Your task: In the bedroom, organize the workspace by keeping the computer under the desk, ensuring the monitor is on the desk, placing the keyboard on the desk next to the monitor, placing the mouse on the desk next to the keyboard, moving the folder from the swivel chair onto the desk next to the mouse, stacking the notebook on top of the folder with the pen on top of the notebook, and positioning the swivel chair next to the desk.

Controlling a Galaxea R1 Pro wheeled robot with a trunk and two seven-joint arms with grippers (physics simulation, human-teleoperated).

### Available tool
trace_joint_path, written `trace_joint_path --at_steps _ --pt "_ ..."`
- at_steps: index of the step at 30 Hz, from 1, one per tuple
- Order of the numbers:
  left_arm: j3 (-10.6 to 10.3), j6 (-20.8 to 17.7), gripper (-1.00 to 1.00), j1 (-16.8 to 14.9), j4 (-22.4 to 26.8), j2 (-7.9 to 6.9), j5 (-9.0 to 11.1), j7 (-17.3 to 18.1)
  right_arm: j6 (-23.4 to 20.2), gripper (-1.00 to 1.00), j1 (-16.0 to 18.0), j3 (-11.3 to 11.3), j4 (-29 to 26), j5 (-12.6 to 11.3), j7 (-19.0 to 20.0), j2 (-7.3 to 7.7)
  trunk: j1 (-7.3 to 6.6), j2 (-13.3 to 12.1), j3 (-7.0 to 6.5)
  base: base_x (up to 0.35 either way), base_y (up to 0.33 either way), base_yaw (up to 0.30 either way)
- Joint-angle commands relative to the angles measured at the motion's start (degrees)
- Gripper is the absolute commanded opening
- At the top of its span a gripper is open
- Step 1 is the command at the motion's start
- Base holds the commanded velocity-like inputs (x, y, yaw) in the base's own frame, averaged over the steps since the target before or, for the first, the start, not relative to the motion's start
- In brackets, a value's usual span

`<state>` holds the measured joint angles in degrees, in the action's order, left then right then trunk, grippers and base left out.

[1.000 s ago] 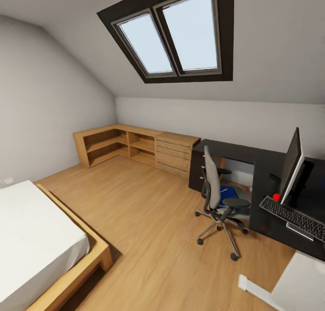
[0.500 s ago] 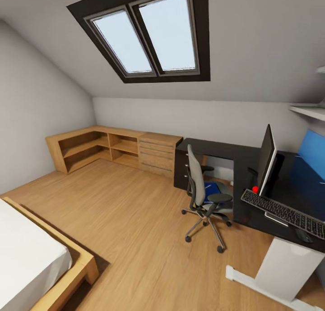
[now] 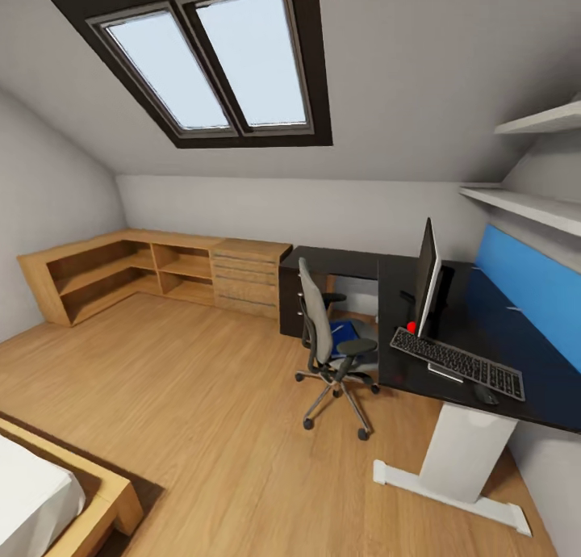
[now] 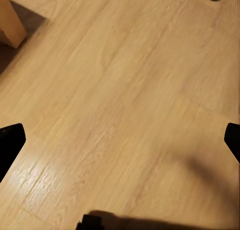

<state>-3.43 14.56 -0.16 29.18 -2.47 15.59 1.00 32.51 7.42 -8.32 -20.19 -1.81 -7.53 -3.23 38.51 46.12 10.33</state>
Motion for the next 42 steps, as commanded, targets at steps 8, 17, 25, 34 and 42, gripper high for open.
trace_joint_path --at_steps 8,17,25,34,42 --pt "-0.23 0.26 1.0 -0.02 0.0 -0.14 0.71 0.05 0.13 1.0 0.05 -0.12 0.04 -0.29 -0.11 -0.08 0.01 0.06 0.28 0.0 0.0 -0.26" --pt "-0.02 0.29 1.0 -0.02 0.0 -0.19 0.76 0.05 0.1 1.0 0.05 -0.2 -0.02 -0.3 -0.12 -0.11 0.01 0.06 1.0 0.0 0.0 -0.093" --pt "0.0 0.3 1.0 -0.02 0.0 -0.22 0.81 0.05 0.17 1.0 0.05 -0.06 0.03 -0.12 -0.05 -0.11 0.01 0.06 1.57 0.0 0.112 -0.007" --pt "0.0 0.28 1.0 -0.02 0.0 -0.11 0.78 0.05 1.2 1.0 0.05 0.05 0.18 0.13 1.62 0.37 0.01 0.06 1.64 0.022 0.286 0.0" --pt "-0.08 0.51 1.0 -0.02 0.08 0.05 0.76 0.12 1.91 1.0 0.05 -0.25 0.23 -0.11 3.55 0.36 0.01 0.06 1.64 0.009 0.04 0.0"
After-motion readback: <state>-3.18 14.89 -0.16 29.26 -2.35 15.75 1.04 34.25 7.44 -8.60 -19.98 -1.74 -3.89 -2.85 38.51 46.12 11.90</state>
